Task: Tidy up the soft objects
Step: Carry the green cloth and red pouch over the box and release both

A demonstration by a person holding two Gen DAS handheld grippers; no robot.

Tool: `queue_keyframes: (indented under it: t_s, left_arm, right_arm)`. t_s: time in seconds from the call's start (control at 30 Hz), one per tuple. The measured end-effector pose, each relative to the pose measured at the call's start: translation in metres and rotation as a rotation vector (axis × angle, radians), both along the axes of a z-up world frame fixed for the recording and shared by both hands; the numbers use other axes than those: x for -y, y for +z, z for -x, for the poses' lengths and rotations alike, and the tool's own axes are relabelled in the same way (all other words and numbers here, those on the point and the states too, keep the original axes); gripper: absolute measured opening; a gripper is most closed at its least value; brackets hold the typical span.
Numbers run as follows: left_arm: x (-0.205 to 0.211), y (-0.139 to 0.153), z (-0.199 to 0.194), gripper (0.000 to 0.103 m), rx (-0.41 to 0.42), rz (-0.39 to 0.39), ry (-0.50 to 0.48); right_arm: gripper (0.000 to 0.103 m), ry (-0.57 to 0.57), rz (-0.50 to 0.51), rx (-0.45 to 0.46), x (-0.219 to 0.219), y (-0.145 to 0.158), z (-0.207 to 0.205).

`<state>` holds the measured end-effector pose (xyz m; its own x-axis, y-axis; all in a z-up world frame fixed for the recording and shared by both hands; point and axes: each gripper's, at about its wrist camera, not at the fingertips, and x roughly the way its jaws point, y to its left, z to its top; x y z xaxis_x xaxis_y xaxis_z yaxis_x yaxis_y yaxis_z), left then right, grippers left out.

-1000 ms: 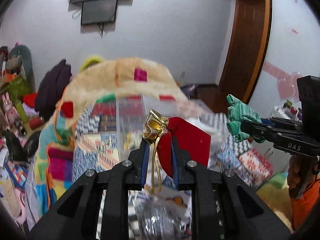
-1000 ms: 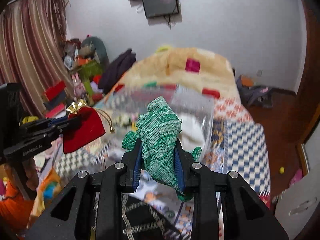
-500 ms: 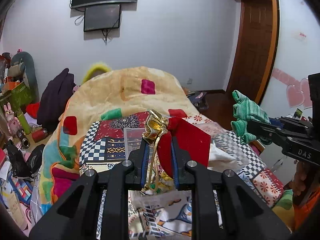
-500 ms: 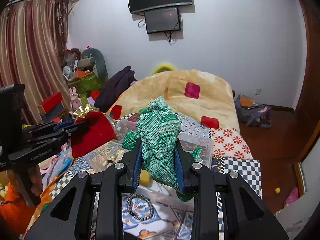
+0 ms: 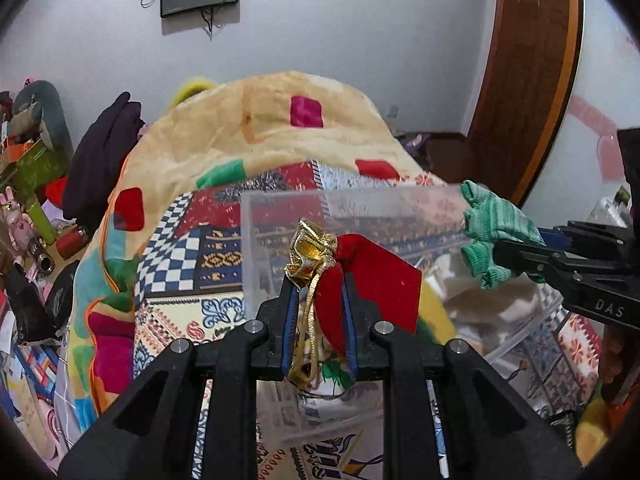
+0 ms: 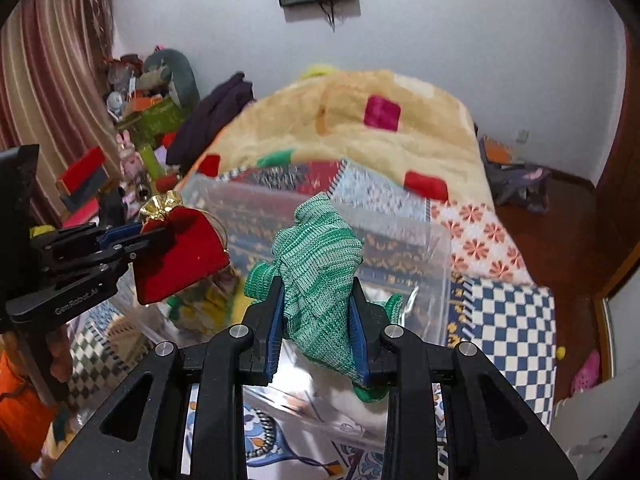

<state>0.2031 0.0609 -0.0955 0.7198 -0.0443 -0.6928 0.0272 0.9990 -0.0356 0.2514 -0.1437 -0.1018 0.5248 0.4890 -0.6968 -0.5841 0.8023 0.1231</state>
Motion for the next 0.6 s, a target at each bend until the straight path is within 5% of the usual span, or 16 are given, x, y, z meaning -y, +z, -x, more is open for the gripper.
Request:
queue_keyframes:
  t_s: [0.3,0.6]
  left_arm:
    - [0.021,-0.008,0.001,0.02,0.009,-0.09,-0.04]
    - [0.02,-0.01,0.003,0.023,-0.009,-0.06,-0.039]
  right_arm:
    - [0.027,0.033,0.067,-0.038,-0.013,-0.021,-0.001]
    - [0.037,0.035,0.108,0.003,-0.017,-0.022,0.002]
